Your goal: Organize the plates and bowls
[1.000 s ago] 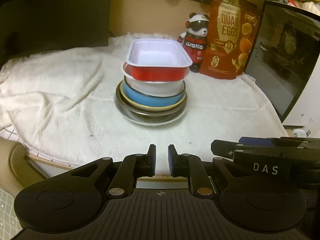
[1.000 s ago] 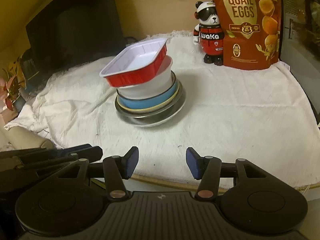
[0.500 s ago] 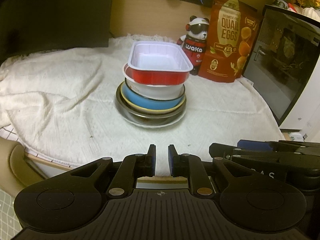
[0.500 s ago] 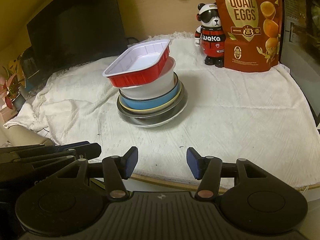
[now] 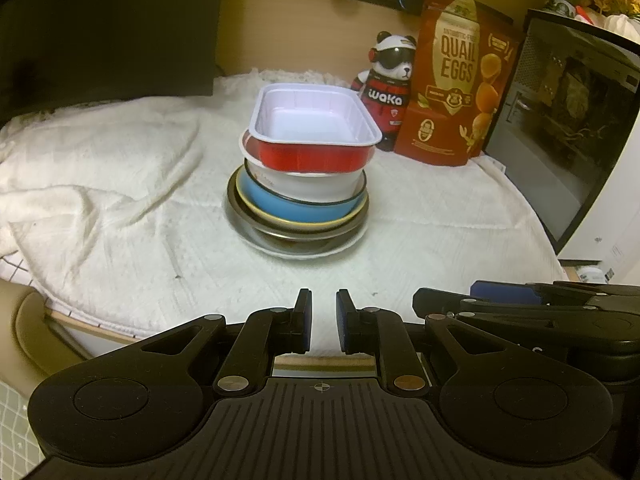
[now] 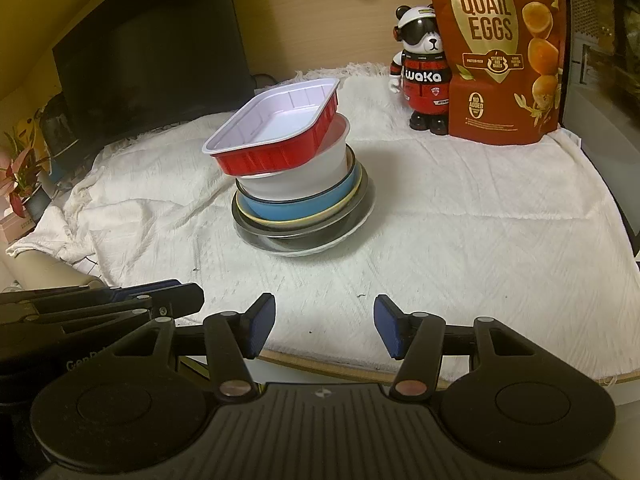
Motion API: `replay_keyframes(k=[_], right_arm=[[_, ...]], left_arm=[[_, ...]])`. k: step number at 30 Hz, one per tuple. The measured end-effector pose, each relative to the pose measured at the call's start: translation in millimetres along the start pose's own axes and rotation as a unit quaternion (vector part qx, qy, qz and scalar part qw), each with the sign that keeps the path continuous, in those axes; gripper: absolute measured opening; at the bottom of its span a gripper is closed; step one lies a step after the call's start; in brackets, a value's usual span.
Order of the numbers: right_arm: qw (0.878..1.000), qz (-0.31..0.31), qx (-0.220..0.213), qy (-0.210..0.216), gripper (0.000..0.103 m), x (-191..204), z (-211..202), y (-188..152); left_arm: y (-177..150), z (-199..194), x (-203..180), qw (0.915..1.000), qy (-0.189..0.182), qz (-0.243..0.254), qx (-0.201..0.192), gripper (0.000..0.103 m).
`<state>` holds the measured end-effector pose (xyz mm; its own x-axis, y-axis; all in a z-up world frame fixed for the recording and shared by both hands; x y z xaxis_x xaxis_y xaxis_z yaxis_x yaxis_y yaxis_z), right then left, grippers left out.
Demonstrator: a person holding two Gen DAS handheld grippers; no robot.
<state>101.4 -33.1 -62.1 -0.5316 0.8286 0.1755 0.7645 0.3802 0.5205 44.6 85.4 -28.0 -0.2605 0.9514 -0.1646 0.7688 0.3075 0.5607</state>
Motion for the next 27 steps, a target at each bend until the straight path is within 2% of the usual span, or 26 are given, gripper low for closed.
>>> replay_keyframes(k=[17, 27], right_arm=[[1.000, 0.002, 0.001, 0.002, 0.055, -2.0, 2.8, 1.3], [1.000, 0.002, -0.003, -0.004, 0.055, 5.4, 3.0, 3.4]], left_arm=[[1.8, 2.9, -1.5, 1.0000, -0.003, 0.005, 0.004, 0.017], [2.2, 1.5, 7.9, 0.9998, -0.018, 0.009, -0.006, 0.017]])
Point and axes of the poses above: each gripper's, at about its wrist camera, not at the fingertips, and z roughly the way its jaws point, x to its left, y to its top, the point moved 2 cm from there along z, roughly the way its jaws point, and after that the axes turned 12 degrees about x, right-handed, at the moved point
